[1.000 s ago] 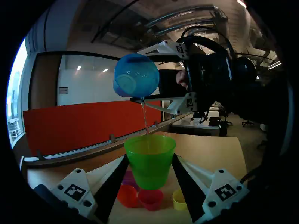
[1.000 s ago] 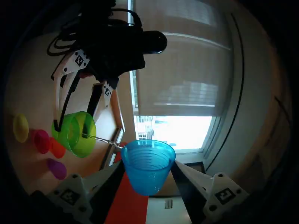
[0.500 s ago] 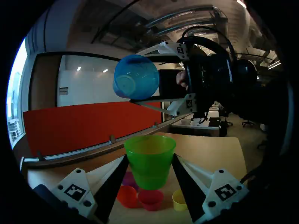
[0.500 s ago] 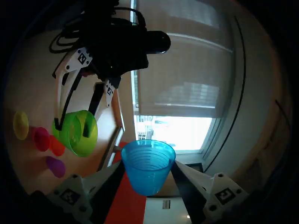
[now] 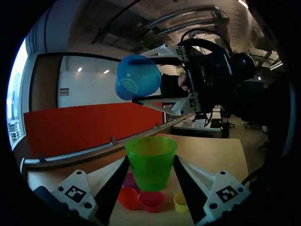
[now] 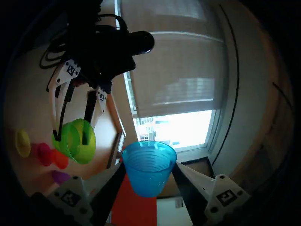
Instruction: Pour water
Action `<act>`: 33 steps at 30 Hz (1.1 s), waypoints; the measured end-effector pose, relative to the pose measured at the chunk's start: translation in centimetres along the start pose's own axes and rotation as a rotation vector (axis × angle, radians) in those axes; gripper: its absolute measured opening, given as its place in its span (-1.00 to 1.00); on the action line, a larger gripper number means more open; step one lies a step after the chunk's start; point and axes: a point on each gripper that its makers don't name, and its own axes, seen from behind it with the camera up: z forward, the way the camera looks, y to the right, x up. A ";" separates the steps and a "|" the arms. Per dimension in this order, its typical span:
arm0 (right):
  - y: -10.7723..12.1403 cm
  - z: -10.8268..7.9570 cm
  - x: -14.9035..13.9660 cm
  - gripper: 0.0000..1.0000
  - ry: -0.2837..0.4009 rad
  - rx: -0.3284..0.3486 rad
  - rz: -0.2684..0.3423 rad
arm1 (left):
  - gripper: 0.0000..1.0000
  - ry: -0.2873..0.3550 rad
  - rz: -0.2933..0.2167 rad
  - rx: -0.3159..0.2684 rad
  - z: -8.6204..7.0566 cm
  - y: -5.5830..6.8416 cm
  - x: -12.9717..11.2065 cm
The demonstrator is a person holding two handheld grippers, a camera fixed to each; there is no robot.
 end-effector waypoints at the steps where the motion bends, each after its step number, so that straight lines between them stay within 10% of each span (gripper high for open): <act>1: 0.0 0.0 -0.1 0.76 0.000 -0.002 0.018 | 0.64 -0.001 0.000 0.001 0.0 0.0 0.0; 33: -0.8 -0.8 -1.4 0.76 0.026 -0.005 0.864 | 0.65 -0.010 0.003 0.018 -0.5 -0.4 0.1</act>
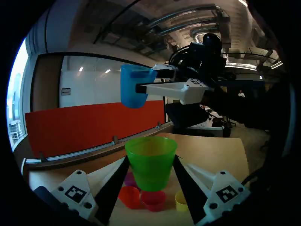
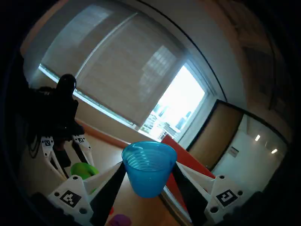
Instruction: Pour water
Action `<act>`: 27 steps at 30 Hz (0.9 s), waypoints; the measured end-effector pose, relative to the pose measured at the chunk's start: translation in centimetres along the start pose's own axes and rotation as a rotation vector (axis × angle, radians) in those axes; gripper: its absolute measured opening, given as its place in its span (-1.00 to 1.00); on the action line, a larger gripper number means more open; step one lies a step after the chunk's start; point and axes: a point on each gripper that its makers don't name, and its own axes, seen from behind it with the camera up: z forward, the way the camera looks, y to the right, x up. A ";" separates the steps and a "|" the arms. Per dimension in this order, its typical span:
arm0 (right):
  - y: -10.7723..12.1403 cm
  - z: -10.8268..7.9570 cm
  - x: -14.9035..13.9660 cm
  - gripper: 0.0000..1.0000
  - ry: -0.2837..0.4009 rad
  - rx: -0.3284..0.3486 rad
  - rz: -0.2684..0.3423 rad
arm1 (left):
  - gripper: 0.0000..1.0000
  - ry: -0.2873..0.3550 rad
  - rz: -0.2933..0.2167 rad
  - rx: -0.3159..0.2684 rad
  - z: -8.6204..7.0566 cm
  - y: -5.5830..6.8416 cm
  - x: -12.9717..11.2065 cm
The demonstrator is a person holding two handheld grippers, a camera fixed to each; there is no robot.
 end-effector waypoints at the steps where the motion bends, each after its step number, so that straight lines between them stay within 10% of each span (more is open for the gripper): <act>1: -0.1 -0.1 -0.1 0.76 -0.001 0.004 0.029 | 0.64 0.000 0.000 0.001 0.0 0.0 0.0; 17: -0.5 -0.5 -1.3 0.76 -0.010 0.019 0.393 | 0.65 -0.009 0.001 0.008 -0.4 0.1 -0.2; 27: 0.3 -1.0 -1.2 0.76 0.007 0.010 0.491 | 0.65 -0.013 -0.005 0.011 -0.6 -0.1 -0.3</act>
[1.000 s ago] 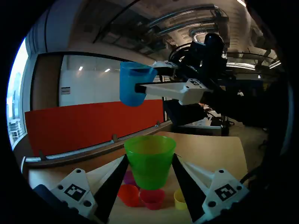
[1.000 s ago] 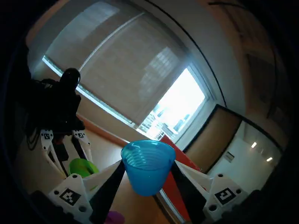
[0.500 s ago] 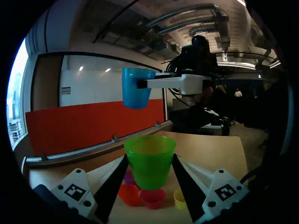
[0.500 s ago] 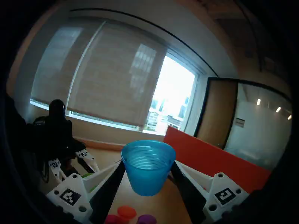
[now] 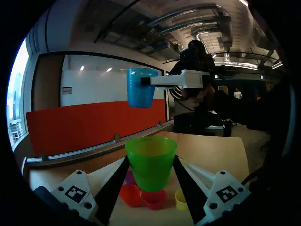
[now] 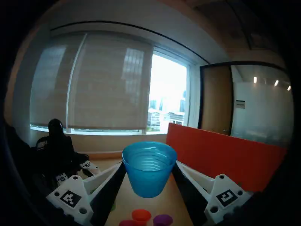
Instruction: Pour water
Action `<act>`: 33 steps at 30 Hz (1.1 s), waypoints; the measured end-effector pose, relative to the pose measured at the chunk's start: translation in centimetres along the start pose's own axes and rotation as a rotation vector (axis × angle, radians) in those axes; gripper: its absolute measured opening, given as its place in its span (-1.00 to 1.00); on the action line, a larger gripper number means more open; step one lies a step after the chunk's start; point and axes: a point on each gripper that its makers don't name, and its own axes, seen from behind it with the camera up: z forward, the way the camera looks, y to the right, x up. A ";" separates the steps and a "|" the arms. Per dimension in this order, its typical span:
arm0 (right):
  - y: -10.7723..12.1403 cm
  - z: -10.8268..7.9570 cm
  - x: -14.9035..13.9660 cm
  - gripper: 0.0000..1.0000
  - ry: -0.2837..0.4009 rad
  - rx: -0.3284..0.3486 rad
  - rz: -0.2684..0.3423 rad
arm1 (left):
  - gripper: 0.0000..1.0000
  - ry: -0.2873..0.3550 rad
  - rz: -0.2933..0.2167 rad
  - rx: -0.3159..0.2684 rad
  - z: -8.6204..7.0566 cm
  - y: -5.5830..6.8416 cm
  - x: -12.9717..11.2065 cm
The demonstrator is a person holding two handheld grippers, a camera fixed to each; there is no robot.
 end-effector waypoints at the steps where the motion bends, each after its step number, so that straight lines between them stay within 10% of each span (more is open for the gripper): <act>1: 0.0 -0.1 0.0 0.76 -0.002 0.001 0.003 | 0.65 -0.001 -0.001 0.001 0.0 -0.1 0.0; 33: 1.9 -5.3 -6.7 0.76 -0.086 -0.072 -0.033 | 0.65 -0.078 -0.006 0.012 -0.7 -0.1 -2.7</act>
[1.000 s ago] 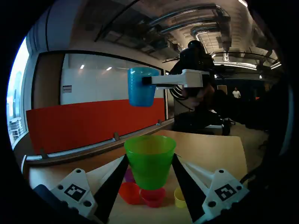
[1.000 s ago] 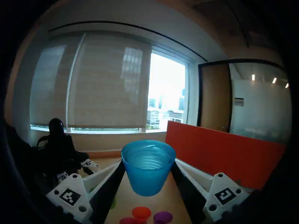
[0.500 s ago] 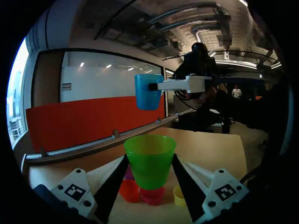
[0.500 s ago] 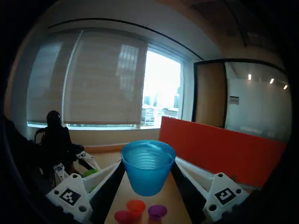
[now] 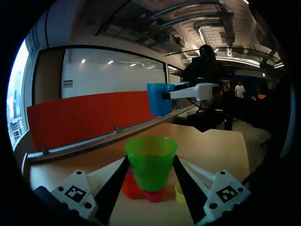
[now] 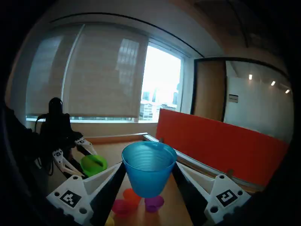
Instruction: Pour water
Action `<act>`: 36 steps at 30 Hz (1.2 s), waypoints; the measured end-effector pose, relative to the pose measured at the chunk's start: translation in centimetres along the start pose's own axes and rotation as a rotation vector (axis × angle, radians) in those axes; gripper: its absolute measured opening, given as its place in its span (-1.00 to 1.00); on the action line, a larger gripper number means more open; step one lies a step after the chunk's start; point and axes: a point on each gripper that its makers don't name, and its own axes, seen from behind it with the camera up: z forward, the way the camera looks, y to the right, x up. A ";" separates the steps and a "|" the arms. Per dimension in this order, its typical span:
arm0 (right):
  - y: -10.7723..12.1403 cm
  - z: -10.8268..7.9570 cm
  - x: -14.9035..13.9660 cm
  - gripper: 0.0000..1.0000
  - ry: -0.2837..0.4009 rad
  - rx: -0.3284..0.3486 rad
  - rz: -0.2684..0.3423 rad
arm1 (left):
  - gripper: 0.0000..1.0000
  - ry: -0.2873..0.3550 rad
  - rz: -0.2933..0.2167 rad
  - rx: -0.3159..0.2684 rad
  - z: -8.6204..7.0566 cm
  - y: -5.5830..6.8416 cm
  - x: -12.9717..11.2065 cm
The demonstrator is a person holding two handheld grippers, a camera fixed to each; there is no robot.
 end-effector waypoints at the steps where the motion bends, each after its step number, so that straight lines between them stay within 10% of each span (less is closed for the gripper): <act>1: 0.0 -0.1 -0.3 0.76 -0.003 0.000 -0.005 | 0.65 -0.004 0.001 0.000 0.0 0.0 -0.2; 36: 0.1 -2.0 -11.8 0.76 -0.158 0.006 -0.075 | 0.65 -0.210 0.002 -0.033 0.4 1.9 -8.7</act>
